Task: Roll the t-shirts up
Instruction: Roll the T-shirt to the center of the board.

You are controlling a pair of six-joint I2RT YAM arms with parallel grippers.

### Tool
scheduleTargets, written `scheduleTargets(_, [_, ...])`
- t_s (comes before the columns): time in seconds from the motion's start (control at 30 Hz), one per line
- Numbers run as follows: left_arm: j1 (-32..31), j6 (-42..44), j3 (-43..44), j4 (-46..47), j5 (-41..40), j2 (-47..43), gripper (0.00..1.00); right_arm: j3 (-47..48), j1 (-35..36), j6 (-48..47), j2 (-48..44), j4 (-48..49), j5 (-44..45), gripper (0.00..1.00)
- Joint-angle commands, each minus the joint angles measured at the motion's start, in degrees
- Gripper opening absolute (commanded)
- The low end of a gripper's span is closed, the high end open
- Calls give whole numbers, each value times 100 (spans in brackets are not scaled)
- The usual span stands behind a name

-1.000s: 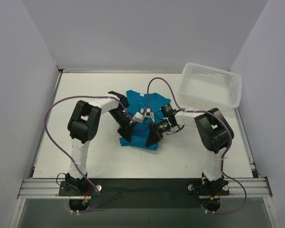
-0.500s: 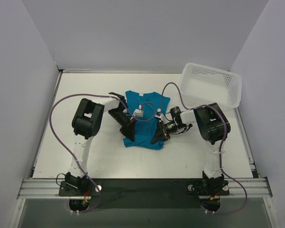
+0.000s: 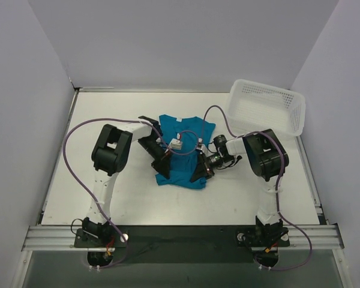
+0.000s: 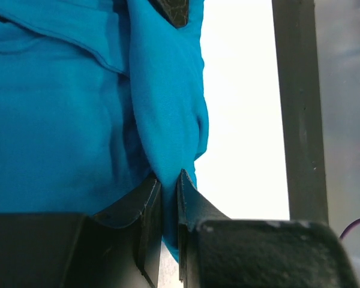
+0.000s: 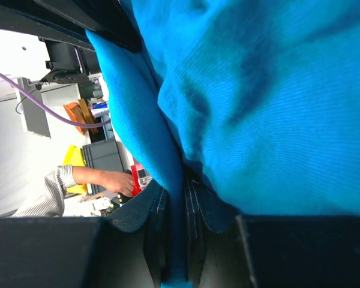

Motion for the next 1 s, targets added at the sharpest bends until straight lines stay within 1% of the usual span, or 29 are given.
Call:
scheduleTargets(0.0, [-55, 751, 103, -1386, -1226, -269, 0, 169, -33, -255, 245, -876, 335, 0])
scheduleTargets(0.1, [-249, 971, -291, -1386, -1333, -611, 0, 214, 12, -405, 202, -1036, 256, 0])
scheduleTargets(0.13, [-328, 998, -371, -1378, -1342, -717, 3, 206, 12, -405, 193, -1036, 265, 0])
scheduleTargets(0.17, [-337, 955, -380, -1377, -1316, -744, 17, 214, 20, -405, 219, -1036, 308, 0])
scheduleTargets(0.23, [-302, 579, -267, -1377, -1202, -770, 29, 223, 20, -379, 219, -1036, 344, 0])
scheduleTargets(0.27, [-224, 428, -144, -1377, -1088, -788, 40, 232, 29, -379, 219, -1036, 379, 0])
scheduleTargets(0.3, [-162, 296, 57, -1386, -1035, -823, 76, 232, 38, -379, 201, -1045, 379, 0])
scheduleTargets(0.33, [-83, 60, 198, -1386, -999, -954, 97, 240, 73, -387, 201, -1045, 396, 0])
scheduleTargets(0.4, [119, -135, 636, -1404, -1034, -1130, 97, 275, 91, -405, 201, -1062, 388, 0])
scheduleTargets(0.47, [277, -477, 893, -1352, -1182, -1437, 97, 363, 108, -414, 254, -1097, 414, 0])
scheduleTargets(0.5, [313, -687, 938, -1038, -1245, -1586, 97, 390, 108, -396, 289, -1098, 414, 0])
scheduleTargets(0.53, [322, -785, 860, -922, -1280, -1953, 97, 416, 108, -414, 315, -1115, 397, 0])
scheduleTargets(0.57, [305, -890, 659, -694, -1367, -2183, 97, 451, 108, -449, 342, -1124, 388, 0])
scheduleTargets(0.6, [200, -1065, 378, 65, -1647, -2464, 97, 469, 117, -449, 342, -1124, 336, 0])
scheduleTargets(0.63, [112, -1354, -434, 490, -1797, -3085, 97, 478, 135, -458, 351, -1133, 300, 0])
scheduleTargets(0.67, [-2, -1340, -877, 869, -1990, -3421, 97, 539, 152, -658, 359, -1168, 239, 0])
scheduleTargets(0.7, [-395, -1418, -1342, 1838, -2549, -3799, 97, 574, 144, -712, 377, -1194, 151, 0])
scheduleTargets(0.73, [-599, -1645, -2435, 2422, -2903, -4586, 97, 618, 152, -773, 386, -1247, 64, 0])
scheduleTargets(0.77, [-845, -1786, -2933, 3011, -3219, -4994, 97, 662, 152, -878, 386, -1334, 45, 0])
scheduleTargets(0.8, [-1038, -1910, -3495, 4183, -3475, -5398, 97, 715, 161, -906, 368, -1361, 45, 0])
scheduleTargets(0.83, [-1397, -2024, -4397, 4725, -4043, -6098, 97, 724, 170, -915, 351, -1396, 54, 0])
scheduleTargets(0.87, [-1610, -2104, -4919, 5349, -4371, -6419, 97, 733, 196, -941, 325, -1457, 54, 0])
scheduleTargets(0.9, [-1768, -2139, -5307, 6329, -4739, -6700, 97, 733, 214, -967, 324, -1467, 19, 0])
scheduleTargets(0.93, [-2127, -1965, -5624, 6670, -5126, -7077, 97, 733, 231, -976, 307, -1502, -42, 0])
scheduleTargets(0.97, [-2261, -1868, -6132, 6978, -5269, -7203, 97, 715, 249, -994, 298, -1546, -78, 0])
